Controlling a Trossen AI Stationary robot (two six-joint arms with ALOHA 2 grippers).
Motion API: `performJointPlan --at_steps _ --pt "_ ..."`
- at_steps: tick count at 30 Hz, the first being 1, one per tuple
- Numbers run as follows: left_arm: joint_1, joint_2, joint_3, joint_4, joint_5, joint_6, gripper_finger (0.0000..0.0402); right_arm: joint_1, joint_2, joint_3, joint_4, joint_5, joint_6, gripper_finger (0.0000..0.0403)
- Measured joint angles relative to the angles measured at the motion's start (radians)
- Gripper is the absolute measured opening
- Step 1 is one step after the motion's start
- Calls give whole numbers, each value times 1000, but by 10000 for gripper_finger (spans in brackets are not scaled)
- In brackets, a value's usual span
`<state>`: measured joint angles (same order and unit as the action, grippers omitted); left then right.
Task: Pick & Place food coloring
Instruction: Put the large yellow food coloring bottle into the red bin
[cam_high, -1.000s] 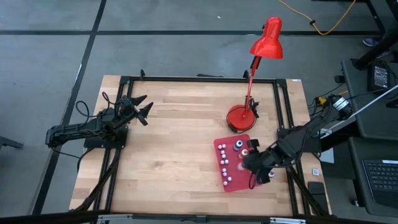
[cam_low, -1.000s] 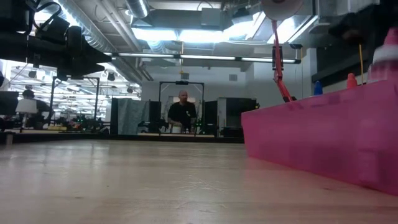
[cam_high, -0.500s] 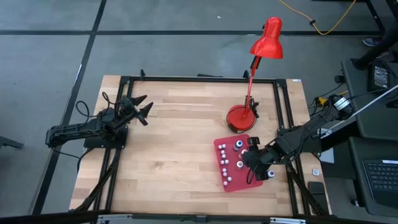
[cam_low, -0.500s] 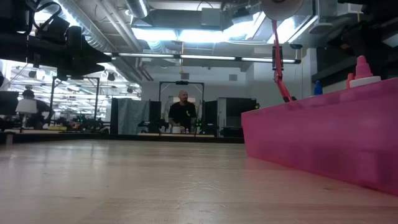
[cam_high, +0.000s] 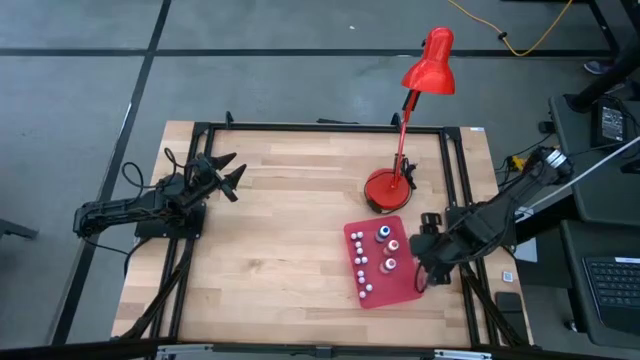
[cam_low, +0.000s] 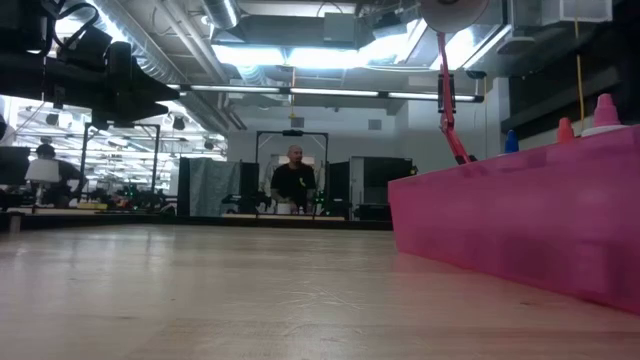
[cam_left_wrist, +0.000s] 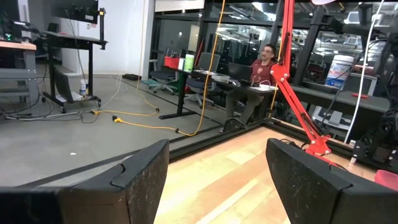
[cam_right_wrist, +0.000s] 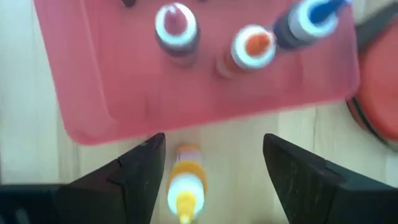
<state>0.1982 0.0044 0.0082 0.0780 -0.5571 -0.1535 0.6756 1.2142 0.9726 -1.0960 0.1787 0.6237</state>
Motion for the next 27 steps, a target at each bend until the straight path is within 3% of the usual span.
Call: performJointPlan --at_steps 5,15,27 --pt "0 0 0 0 0 0 265 49 -66 0 -64 -12 57 268" --pt "0 0 0 0 0 0 265 168 -107 -84 -54 4 -23 268" --pt "0 0 0 0 0 0 265 175 -131 -213 79 -18 -22 268"
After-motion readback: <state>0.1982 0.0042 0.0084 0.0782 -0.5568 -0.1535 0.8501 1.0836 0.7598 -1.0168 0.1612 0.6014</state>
